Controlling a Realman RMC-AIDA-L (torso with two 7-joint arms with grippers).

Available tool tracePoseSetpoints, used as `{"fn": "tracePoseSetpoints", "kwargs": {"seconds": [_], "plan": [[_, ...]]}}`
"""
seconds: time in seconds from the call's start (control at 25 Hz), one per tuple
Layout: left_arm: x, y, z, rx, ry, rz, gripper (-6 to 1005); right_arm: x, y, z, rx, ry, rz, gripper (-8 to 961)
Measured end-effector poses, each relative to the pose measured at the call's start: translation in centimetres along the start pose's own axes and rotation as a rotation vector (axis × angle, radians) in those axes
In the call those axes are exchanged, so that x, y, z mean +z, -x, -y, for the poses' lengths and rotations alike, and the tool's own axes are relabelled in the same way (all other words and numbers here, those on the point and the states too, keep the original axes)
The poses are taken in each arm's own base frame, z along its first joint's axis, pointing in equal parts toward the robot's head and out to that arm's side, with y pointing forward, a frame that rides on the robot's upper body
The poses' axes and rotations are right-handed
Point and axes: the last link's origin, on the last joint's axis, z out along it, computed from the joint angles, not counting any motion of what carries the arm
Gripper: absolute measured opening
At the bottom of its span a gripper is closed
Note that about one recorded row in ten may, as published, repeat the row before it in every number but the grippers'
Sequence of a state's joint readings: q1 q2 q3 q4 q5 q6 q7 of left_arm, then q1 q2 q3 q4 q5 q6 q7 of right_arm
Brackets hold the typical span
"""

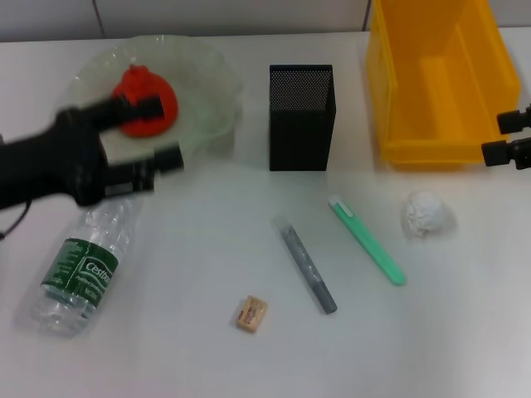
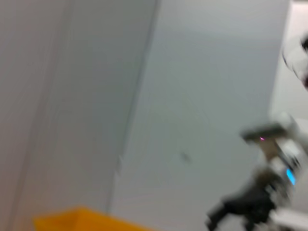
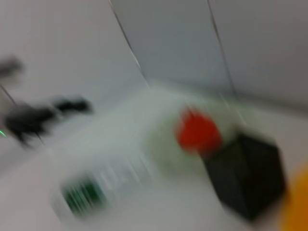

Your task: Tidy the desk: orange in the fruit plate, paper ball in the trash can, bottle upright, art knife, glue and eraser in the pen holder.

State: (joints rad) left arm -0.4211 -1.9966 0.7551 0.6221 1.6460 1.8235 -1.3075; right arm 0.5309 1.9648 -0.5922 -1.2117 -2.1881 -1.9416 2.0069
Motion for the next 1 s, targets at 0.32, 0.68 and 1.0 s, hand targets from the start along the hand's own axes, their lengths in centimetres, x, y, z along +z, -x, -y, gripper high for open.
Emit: {"fn": "tracePoseSetpoints", "kwargs": {"seconds": [0.32, 0.68, 1.0], "plan": [[-1.5, 1.1, 0.0, -0.056, -0.024, 0.084, 829, 3.6, 2.9, 0.3, 0.0, -0.269, -0.485, 826], [-2.3, 1.4, -0.1, -0.074, -0.058, 0.075, 830, 11.3, 1.5, 1.2, -0.039, -0.247, -0.562, 827], [-2.1, 1.7, -0.3, -0.086, -0.054, 0.069, 830, 14.8, 0.0, 1.9, -0.063, -0.239, -0.602, 827]]}}
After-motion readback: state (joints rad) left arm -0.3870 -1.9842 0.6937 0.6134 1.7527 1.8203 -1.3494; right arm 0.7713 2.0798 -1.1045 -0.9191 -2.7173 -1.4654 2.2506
